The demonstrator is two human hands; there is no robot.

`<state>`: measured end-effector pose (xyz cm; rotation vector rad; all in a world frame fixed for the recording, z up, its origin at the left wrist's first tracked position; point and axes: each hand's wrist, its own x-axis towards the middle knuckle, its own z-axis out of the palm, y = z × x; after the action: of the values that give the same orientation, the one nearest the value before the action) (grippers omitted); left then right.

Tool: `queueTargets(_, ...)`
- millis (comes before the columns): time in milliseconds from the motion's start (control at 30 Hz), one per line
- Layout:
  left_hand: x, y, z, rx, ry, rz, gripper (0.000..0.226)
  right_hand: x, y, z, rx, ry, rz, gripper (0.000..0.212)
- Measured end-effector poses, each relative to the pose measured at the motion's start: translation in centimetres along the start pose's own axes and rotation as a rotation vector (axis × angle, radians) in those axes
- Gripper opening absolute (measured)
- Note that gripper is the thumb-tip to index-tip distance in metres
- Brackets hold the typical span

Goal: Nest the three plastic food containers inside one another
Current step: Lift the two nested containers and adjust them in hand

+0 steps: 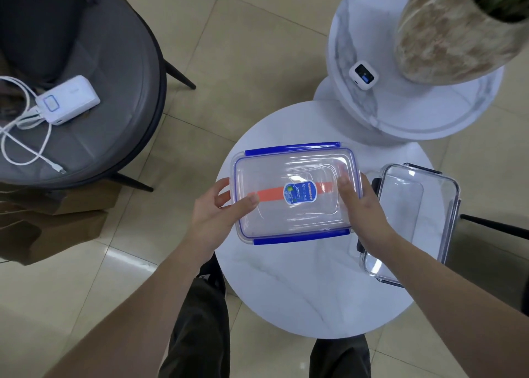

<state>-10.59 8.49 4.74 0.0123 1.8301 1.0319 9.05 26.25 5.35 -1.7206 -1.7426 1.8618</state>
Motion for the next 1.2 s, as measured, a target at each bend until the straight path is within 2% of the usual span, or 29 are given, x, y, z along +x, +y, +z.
queueTargets(100, 0.3, -0.6, 0.0, -0.05, -0.005, -0.002, 0.116, 0.1, 0.2, 0.1, 0.059, 0.019, 0.011, 0.066)
queueTargets(167, 0.5, -0.9, 0.1, -0.072, -0.006, -0.007, 0.118, 0.2, 0.1, 0.2, 0.094, 0.029, 0.012, 0.062)
queueTargets(333, 0.3, -1.6, 0.6, -0.145, 0.001, 0.008, 0.094, 0.2, 0.2, 0.4, 0.123, 0.081, 0.001, 0.06)
queueTargets(433, -0.4, -1.9, 1.9, -0.174, 0.034, 0.073, 0.074, 0.2, 0.5, 0.4, 0.096, 0.085, -0.019, 0.05)
queueTargets(567, -0.3, -2.1, 2.7, -0.19, 0.061, 0.104, 0.084, 0.4, 0.4, 0.5, 0.066, 0.106, -0.038, 0.04)
queueTargets(733, -0.1, -2.2, 2.4, -0.094, 0.046, 0.103, 0.074, 0.5, 0.5, 0.6, 0.047, 0.099, -0.056, 0.024)
queueTargets(867, -0.1, -2.1, 2.5, -0.086, 0.025, 0.108, 0.069, 0.6, 0.4, 0.6, 0.045, 0.113, -0.069, 0.027)
queueTargets(1000, 0.1, -2.2, 2.5, -0.081, 0.029, 0.119, 0.084, 0.7, 0.4, 0.6, 0.037, 0.115, -0.069, 0.029)
queueTargets(1200, 0.4, -2.5, 2.4, -0.081, 0.035, 0.127, 0.086, 0.6, 0.3, 0.6, 0.043, 0.116, -0.082, 0.044)
